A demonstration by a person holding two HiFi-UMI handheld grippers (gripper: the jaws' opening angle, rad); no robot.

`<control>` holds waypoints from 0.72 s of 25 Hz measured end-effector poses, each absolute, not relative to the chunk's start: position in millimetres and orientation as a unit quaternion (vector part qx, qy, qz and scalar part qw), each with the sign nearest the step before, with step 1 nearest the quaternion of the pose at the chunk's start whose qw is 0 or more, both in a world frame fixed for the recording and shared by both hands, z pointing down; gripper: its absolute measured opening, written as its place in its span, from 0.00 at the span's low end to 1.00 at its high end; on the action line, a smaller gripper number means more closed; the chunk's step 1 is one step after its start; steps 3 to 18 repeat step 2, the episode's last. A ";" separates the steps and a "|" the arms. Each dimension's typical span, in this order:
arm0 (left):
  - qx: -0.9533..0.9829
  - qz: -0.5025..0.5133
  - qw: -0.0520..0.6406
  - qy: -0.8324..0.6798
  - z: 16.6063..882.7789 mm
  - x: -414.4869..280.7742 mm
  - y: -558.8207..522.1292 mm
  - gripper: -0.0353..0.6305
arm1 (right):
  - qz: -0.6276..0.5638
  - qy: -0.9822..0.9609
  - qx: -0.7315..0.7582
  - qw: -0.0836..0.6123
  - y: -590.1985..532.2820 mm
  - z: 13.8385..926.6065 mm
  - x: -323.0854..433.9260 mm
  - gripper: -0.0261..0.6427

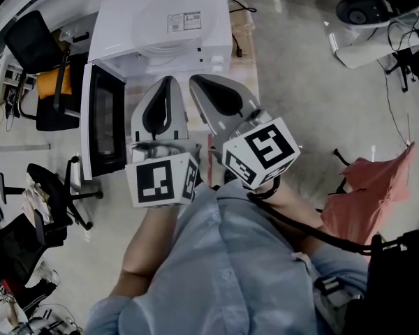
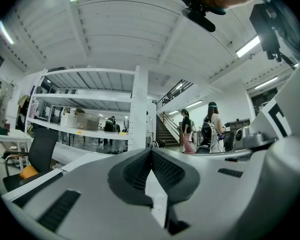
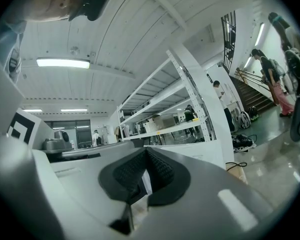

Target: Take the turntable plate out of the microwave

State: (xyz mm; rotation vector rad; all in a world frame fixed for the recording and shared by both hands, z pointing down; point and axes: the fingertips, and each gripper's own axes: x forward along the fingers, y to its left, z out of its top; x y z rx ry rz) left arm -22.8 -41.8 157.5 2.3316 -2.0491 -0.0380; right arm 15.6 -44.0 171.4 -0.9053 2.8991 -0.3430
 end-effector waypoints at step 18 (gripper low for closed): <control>0.751 -0.013 0.022 -0.660 158.2 -22.9 -43.4 0.06 | -0.112 0.948 -0.296 0.042 -45.5 171.5 15.3 0.04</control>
